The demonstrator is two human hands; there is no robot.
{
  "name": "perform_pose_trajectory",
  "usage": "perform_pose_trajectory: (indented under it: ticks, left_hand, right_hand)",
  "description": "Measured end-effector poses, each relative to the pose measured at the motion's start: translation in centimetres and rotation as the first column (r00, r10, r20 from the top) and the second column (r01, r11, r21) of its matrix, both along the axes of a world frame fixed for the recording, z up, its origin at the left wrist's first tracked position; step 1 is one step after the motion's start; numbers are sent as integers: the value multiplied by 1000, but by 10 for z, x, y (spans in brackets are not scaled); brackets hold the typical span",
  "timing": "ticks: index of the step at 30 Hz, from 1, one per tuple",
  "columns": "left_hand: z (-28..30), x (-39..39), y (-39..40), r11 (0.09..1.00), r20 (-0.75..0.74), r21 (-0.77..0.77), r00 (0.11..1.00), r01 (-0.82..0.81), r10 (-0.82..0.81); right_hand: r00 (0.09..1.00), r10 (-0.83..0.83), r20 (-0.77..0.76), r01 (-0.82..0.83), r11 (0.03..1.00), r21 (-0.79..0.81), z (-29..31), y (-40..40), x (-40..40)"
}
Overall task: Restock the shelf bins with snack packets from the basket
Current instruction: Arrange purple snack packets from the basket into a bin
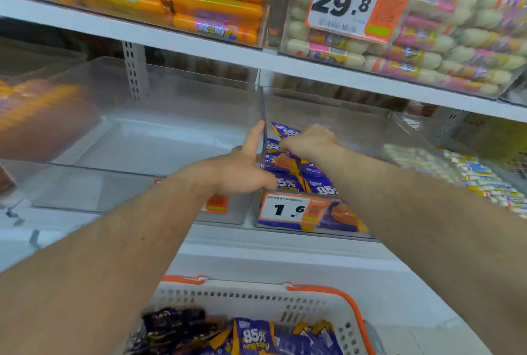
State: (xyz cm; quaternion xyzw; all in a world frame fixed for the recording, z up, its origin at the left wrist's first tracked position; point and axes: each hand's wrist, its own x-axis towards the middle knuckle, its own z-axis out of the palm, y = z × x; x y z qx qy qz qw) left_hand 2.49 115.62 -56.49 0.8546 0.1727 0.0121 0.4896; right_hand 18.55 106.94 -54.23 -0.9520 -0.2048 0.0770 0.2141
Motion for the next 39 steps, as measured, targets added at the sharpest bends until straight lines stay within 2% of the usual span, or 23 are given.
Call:
perform_pose_trajectory:
  ticks: [4,8,11,14,21,24,28,34,39]
  left_hand:
    - [-1,0,5,999,-24,24,999,48,-48]
    - [-2,-2,7,996,-29,47,997,71,-70]
    - [-2,-2,7,996,-24,56,998,66,-65]
    - [-1,-1,7,996,-25,56,998,63,-62]
    - [-2,-3,7,997,-25,49,998,63,-62]
    - [-1,-2,6,997,-27,59,999,47,-46]
    - [-1,-1,7,998,-21,46,999,50,-49]
    - [-2,-1,5,999,-28,40,999,36,-35]
    - [-1,-1,1,998,-30,63,999,14,-12]
  right_hand:
    - [1000,18,22,-16,997,-71,-11,30,12]
    - [994,95,-45,-100,986,-133,-20,39,16]
    - [974,178,-140,-193,976,-101,-28,38,17]
    - [961,219,-170,-236,968,-85,-33,37,16]
    - [961,271,-53,-276,931,-237,-38,34,16]
    - [955,295,-34,-295,932,-210,-37,28,17]
    - [957,269,-104,-282,950,-132,-38,23,20]
    - [958,255,-129,-270,956,-118,-34,20,15]
    - [973,223,-53,-222,975,32,-12,7,-5]
